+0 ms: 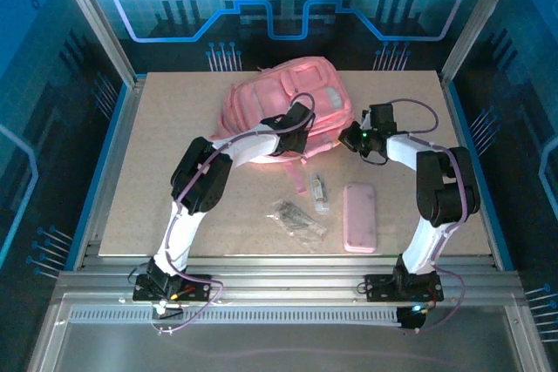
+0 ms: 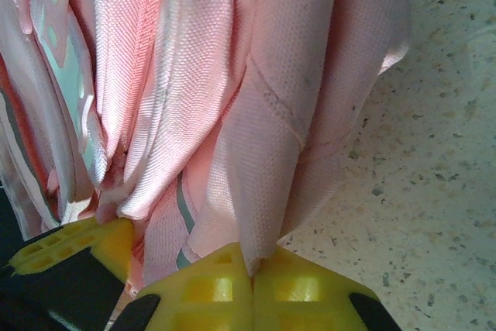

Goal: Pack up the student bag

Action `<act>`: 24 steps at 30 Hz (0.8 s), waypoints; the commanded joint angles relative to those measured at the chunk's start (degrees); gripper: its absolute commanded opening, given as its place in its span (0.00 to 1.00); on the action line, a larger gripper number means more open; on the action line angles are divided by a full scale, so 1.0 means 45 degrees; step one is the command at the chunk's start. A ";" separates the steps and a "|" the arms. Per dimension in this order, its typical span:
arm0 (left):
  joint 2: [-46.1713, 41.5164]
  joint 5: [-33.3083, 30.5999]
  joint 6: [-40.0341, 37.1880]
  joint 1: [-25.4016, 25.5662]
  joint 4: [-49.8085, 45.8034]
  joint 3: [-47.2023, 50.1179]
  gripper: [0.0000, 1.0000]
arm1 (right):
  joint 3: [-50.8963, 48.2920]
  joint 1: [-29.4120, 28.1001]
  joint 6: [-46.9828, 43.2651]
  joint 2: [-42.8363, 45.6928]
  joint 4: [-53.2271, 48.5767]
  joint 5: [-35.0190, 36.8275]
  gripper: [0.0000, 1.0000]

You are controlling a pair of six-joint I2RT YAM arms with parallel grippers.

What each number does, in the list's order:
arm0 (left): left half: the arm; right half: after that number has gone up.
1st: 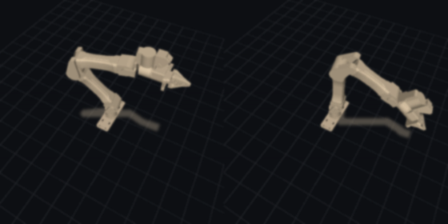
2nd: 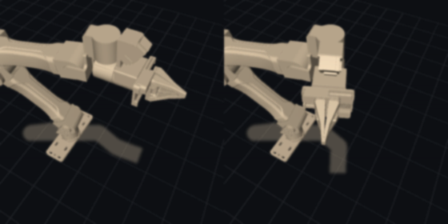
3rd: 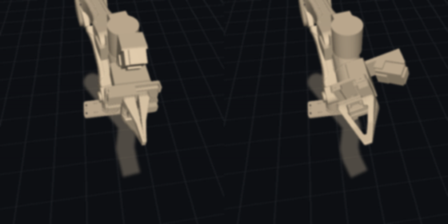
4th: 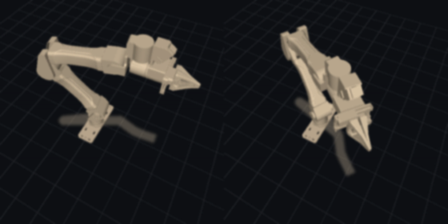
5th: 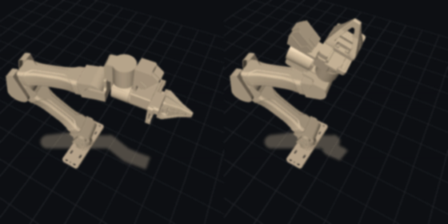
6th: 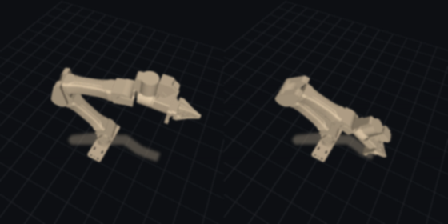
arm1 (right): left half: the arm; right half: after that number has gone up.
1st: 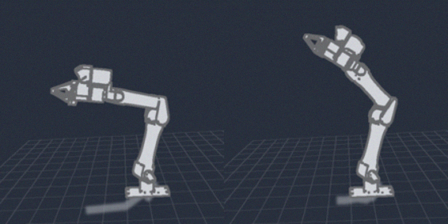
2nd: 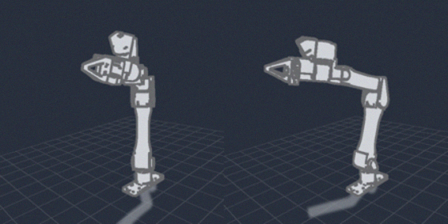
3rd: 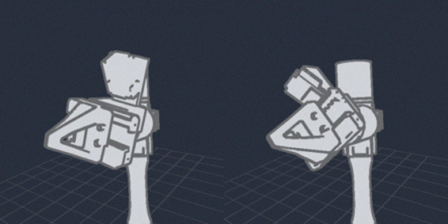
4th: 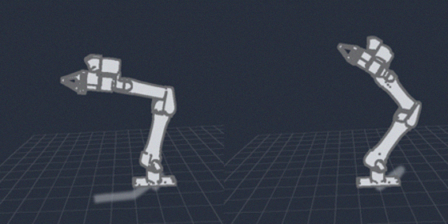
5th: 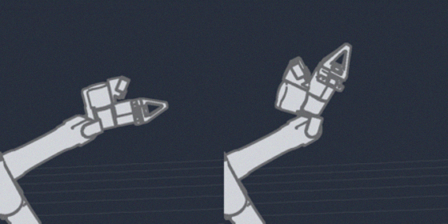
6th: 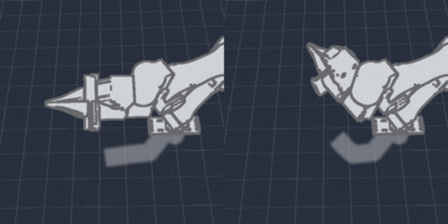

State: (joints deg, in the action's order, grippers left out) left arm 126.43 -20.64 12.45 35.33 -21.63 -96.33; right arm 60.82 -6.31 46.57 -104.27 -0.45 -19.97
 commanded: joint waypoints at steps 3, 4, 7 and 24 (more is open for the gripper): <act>-0.1451 -0.1060 0.1567 -0.1018 0.0277 0.1783 0.00 | -0.0058 0.0249 -0.0270 0.0290 -0.0018 0.0023 0.00; -0.1633 -0.1027 0.1816 -0.1119 0.0431 0.2016 0.00 | -0.0055 0.0249 -0.0281 0.0300 -0.0027 0.0038 0.00; -0.2121 -0.0854 0.2397 -0.1398 0.0844 0.2632 0.00 | -0.0034 0.0268 -0.0255 0.0279 -0.0215 0.0242 0.00; -0.5760 -0.0170 0.3723 -0.3914 0.2985 0.7454 0.00 | -0.0116 0.1197 0.0128 0.0438 -0.0574 0.0941 0.00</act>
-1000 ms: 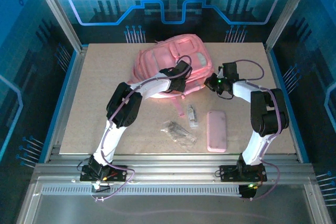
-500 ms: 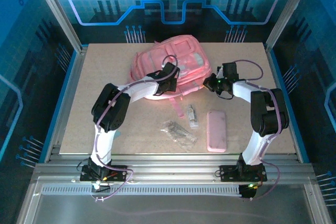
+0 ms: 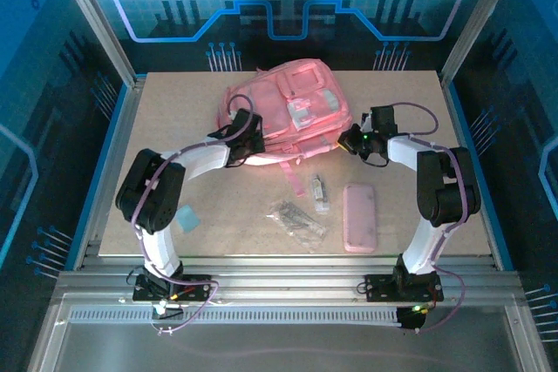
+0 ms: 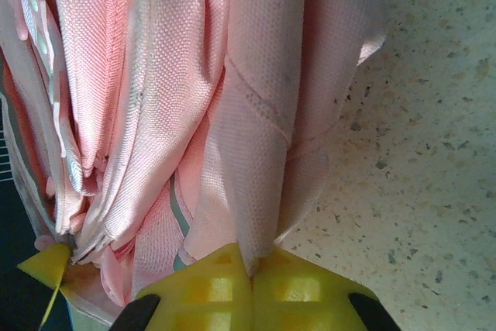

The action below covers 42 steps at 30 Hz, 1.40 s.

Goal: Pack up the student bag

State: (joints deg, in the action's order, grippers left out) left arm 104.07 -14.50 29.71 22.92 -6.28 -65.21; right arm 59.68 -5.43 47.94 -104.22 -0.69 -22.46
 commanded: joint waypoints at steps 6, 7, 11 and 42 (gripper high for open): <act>-0.1657 0.2516 0.0394 -0.1120 0.0229 0.0315 0.00 | 0.1128 0.0950 -0.0419 -0.0117 -0.0745 0.0970 0.00; -0.1851 0.3047 0.0727 -0.0892 0.0444 0.0325 0.00 | 0.1273 0.0908 -0.0458 -0.0077 -0.0826 0.0794 0.00; -0.2404 0.3189 0.0905 0.0103 0.0769 0.0033 0.00 | 0.1352 0.0606 -0.0699 0.0907 -0.1382 0.0837 0.29; -0.2393 0.3750 0.2143 0.2882 0.4853 0.0066 0.00 | -0.1064 -0.2821 0.6398 0.2034 0.3373 -0.0173 0.65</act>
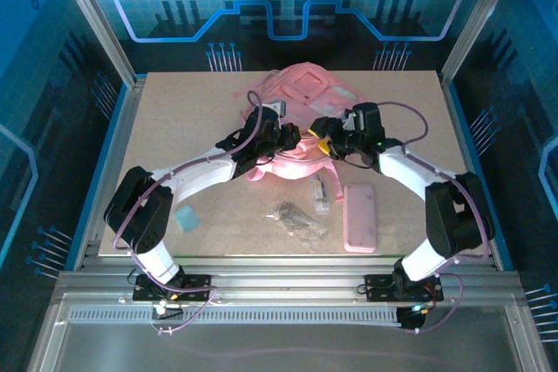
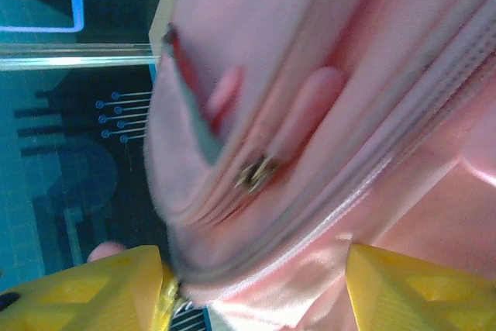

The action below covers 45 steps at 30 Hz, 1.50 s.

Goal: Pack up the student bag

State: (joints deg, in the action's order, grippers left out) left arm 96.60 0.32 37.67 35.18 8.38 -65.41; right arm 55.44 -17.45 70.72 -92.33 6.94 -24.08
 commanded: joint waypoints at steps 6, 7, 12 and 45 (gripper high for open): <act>-0.1048 0.0601 0.0415 0.0207 0.1725 0.0457 0.00 | 0.0247 -0.0394 0.1804 -0.1712 0.2555 0.0484 0.21; -0.1155 0.0352 0.0321 0.0190 0.1594 0.0590 0.00 | 0.0257 -0.0365 0.1738 -0.1717 0.2583 0.0511 0.08; -0.1816 -0.1473 -0.0720 -0.0526 0.0374 0.1444 0.00 | 0.0046 -0.0138 0.1059 -0.1123 0.2113 0.0421 0.00; -0.3115 -0.0774 -0.1935 -0.1506 0.0815 0.2014 0.00 | 0.5764 0.1630 -0.5287 -0.2654 -0.5549 0.0338 0.88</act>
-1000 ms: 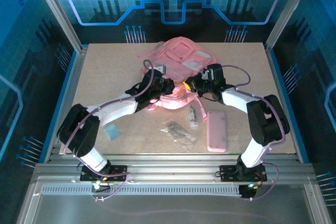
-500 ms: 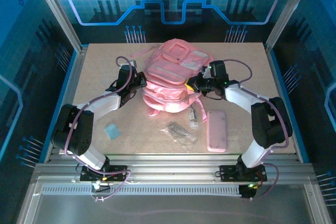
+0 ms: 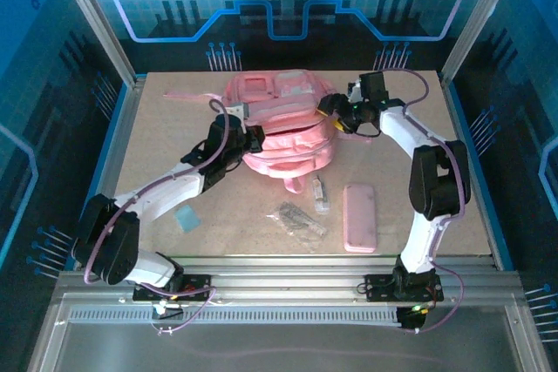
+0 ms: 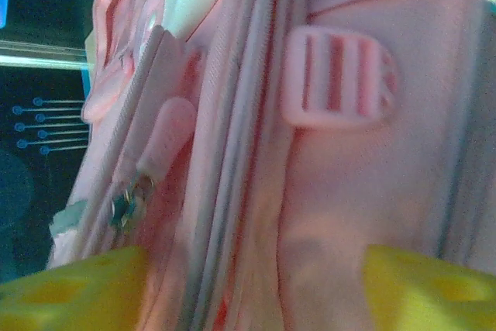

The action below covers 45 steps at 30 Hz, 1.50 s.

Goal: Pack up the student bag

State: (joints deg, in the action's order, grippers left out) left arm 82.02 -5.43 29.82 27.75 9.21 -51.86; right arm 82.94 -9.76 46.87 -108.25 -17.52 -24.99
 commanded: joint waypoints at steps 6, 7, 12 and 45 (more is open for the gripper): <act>0.1845 0.1650 -0.0424 0.0434 0.0541 -0.2747 0.00 | -0.2886 0.0026 0.0650 0.3800 0.0048 0.0703 0.93; 0.2029 0.1834 -0.0351 0.0518 0.0606 -0.2898 0.00 | -0.3205 0.0004 0.0795 0.4171 0.0138 0.0547 0.93; 0.2852 0.2682 -0.0032 0.1235 0.0991 -0.3606 0.00 | -0.4538 -0.0721 0.1984 0.5446 0.0931 0.0479 0.92; 0.1992 -0.4354 -0.0893 -0.2569 0.5364 0.1625 0.00 | -0.4583 -0.1517 0.2421 0.4074 0.2824 0.0153 0.00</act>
State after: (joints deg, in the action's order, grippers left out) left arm 87.11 -11.11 32.56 22.81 27.83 -41.85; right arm 61.47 -17.58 61.93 -93.49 -3.07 -26.00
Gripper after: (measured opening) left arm 0.051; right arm 0.085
